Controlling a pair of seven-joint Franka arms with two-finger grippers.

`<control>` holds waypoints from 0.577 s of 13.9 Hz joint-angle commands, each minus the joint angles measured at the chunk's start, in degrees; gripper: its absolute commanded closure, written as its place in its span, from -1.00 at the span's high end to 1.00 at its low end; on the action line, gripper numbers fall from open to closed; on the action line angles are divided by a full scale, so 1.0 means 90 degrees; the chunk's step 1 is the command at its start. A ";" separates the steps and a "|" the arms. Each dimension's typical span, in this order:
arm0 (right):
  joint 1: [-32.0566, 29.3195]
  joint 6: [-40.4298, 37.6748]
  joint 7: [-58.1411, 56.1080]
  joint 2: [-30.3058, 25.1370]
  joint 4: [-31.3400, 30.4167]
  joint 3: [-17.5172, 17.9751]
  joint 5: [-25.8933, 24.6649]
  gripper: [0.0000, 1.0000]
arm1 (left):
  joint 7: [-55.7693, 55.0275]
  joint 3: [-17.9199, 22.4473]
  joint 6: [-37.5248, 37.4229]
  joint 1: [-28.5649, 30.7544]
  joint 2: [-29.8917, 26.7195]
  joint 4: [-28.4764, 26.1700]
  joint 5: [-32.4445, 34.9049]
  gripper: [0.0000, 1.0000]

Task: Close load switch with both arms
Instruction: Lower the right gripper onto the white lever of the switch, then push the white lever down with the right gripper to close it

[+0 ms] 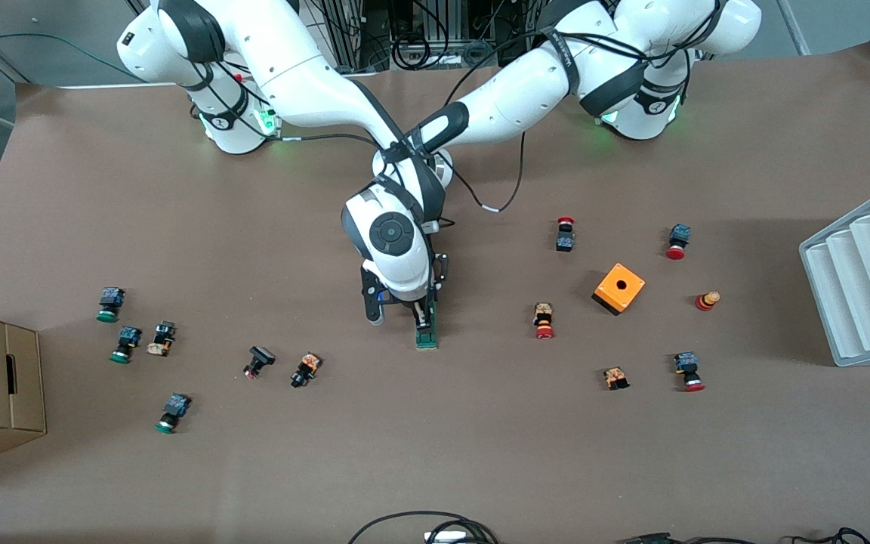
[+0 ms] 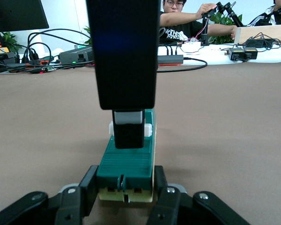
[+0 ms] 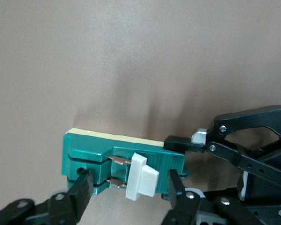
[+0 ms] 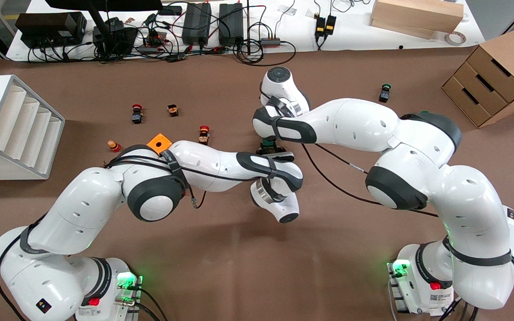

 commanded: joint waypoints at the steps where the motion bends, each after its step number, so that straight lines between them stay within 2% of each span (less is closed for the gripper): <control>1: 0.0051 0.0127 -0.0060 0.0034 -0.0024 -0.0045 0.0192 0.42 | 0.0085 -0.0021 -0.0084 -0.0015 -0.0001 0.0041 -0.0009 0.02; 3: 0.0051 0.0147 -0.0080 0.0034 -0.0044 -0.0045 0.0182 0.29 | 0.0085 -0.0021 -0.0084 -0.0015 -0.0001 0.0041 -0.0009 0.01; 6: 0.0051 0.0205 -0.0080 0.0044 -0.0053 -0.0045 0.0182 0.21 | 0.0085 -0.0021 -0.0084 -0.0015 -0.0001 0.0041 0.0000 0.01; 8: 0.0041 0.0205 -0.0090 0.0044 -0.0044 -0.0035 0.0172 0.05 | 0.0085 -0.0021 -0.0084 -0.0015 -0.0001 0.0041 0.0010 0.01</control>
